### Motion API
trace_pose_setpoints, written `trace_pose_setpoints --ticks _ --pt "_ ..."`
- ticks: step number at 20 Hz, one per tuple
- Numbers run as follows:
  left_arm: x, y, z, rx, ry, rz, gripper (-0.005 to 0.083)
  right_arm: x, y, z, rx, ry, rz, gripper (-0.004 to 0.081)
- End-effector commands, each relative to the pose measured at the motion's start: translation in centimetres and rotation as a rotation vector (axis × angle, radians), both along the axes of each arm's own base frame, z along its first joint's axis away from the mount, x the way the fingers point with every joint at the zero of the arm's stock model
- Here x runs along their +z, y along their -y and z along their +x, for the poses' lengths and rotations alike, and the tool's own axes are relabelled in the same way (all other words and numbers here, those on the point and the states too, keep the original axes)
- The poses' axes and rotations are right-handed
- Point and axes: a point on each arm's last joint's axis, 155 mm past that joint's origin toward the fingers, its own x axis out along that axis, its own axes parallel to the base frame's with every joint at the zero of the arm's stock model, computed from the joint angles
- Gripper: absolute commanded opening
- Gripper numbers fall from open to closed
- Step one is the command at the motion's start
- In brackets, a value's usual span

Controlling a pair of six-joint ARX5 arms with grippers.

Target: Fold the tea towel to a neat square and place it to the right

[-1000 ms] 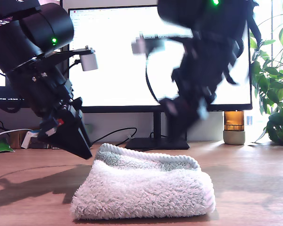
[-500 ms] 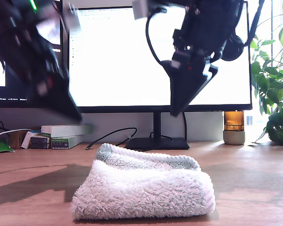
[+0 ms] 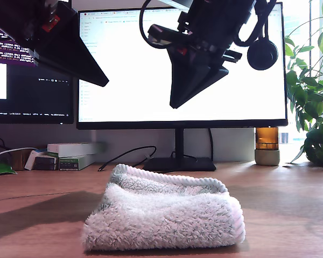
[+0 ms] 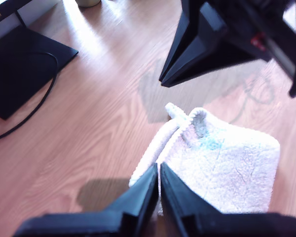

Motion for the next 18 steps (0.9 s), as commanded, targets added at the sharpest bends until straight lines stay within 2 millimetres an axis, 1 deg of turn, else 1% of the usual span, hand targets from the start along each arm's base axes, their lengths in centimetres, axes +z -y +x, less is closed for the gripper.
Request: trace_pose_setpoints --ticks 1,4,6,9,12,15,18 --pt "-1.3 -0.6 -0.9 0.002 -0.028 -0.009 -0.0019 -0.8 1.4 -1.2 -0.018 0.027 -0.003 -0.0012" --pt "-1.1 -1.1 -1.2 0.037 0.002 -0.091 -0.0019 -0.3 2.7 -2.2 -0.029 0.118 0.076 -0.0012" --pt "-1.3 -1.5 -1.9 0.059 0.013 -0.136 -0.0019 -0.2 3.5 -3.0 -0.033 0.168 0.131 -0.0012" --pt "-1.6 -1.9 -2.8 0.088 0.022 -0.208 -0.0019 -1.5 4.5 -4.2 -0.043 0.200 0.184 -0.0012" --pt "-2.8 -1.9 -3.9 0.092 0.013 -0.240 -0.0019 -1.7 4.3 -4.5 -0.034 0.277 0.270 -0.0012" --pt "-4.2 -1.9 -4.6 0.087 -0.029 -0.210 -0.0019 -2.4 4.5 -4.5 -0.037 0.268 0.258 -0.0012" --pt "-4.0 -1.9 -4.5 0.086 -0.022 -0.214 -0.0019 -2.5 4.5 -4.6 -0.036 0.267 0.257 -0.0012"
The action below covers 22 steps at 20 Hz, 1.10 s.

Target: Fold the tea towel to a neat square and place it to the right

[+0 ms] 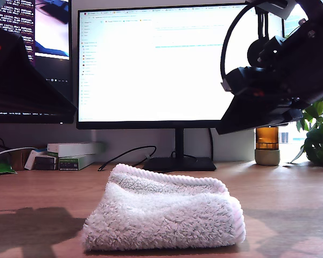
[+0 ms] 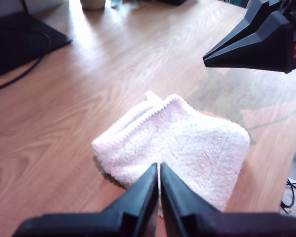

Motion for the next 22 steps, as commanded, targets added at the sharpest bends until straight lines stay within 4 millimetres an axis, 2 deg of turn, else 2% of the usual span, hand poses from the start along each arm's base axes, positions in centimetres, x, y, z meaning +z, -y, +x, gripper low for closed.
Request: trace_pose_setpoints --ticks 1,3,8,11,15,17,19,22 --pt "-0.1 0.1 0.0 -0.001 0.003 -0.004 -0.0019 0.5 -0.3 0.1 -0.002 0.004 0.021 -0.0012" --pt "0.0 0.1 0.1 -0.002 0.010 -0.008 -0.0019 0.2 -0.8 -0.5 0.015 -0.044 0.055 -0.0012" --pt "0.5 0.2 0.4 0.003 0.032 -0.018 -0.0018 1.8 -4.2 0.0 0.142 0.036 0.149 -0.0012" --pt "0.7 0.2 0.5 0.006 0.039 -0.020 -0.0019 0.5 -6.4 0.1 0.214 0.012 0.167 -0.0013" --pt "0.6 0.0 0.8 0.026 0.044 -0.012 -0.0019 -0.6 -9.3 1.5 0.278 -0.008 0.171 -0.0012" --pt "0.6 -0.1 0.9 0.030 0.045 -0.009 -0.0019 -1.7 -10.7 1.9 0.316 -0.034 0.154 -0.0012" --pt "0.5 -0.1 0.9 0.033 0.044 -0.007 -0.0019 -3.5 -11.6 1.5 0.359 -0.090 0.143 -0.0012" --pt "0.4 -0.2 0.9 0.033 0.039 -0.005 -0.0019 -7.5 -10.9 -0.3 0.419 -0.222 0.067 -0.0012"
